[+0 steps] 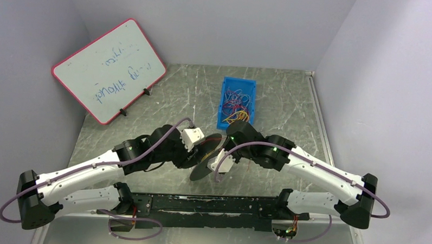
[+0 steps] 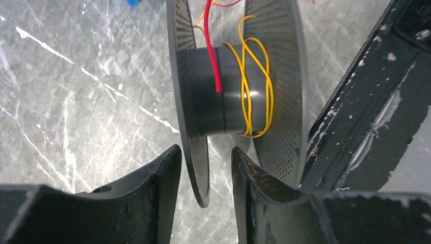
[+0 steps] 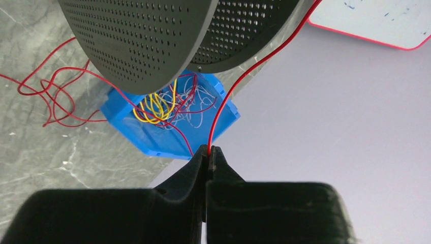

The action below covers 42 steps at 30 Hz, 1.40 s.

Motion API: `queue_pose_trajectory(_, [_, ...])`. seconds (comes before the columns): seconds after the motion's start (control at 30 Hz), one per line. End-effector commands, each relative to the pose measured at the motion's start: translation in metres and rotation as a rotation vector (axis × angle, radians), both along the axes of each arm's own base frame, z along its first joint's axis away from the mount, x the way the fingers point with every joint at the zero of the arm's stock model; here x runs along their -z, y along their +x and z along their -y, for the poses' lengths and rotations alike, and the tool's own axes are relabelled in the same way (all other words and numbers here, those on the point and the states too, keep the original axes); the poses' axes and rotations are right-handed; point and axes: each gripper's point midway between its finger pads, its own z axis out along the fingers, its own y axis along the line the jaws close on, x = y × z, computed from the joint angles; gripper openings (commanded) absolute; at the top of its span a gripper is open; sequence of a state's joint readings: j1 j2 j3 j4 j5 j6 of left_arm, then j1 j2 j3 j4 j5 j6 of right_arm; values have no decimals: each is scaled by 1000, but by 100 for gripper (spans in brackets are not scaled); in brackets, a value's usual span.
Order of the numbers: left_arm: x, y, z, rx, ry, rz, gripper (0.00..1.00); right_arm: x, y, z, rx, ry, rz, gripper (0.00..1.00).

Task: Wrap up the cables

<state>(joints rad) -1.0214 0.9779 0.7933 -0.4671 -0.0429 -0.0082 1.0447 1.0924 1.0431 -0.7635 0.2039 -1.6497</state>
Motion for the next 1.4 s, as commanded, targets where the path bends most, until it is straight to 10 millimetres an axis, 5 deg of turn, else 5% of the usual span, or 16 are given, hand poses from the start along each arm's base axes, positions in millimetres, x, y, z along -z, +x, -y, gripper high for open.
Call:
queue_pose_trajectory(0.0, [-25,-5,12,45,-130,5,47,0,6,-6,-27,-59,65,0])
queue_pose_trajectory(0.6, [-30,-1,13,11,-170,-39,69,18,2,-30,-95,-161,85,0])
queue_pose_trajectory(0.93, [-14,8,15,0,-123,-93,65,20,-3,-43,-140,-193,110,0])
queue_pose_trajectory(1.27, [-19,8,18,27,-154,-105,64,22,-1,-48,-155,-208,139,0])
queue_pose_trajectory(1.37, [-16,7,19,40,-148,-118,55,22,-2,-50,-163,-209,145,0])
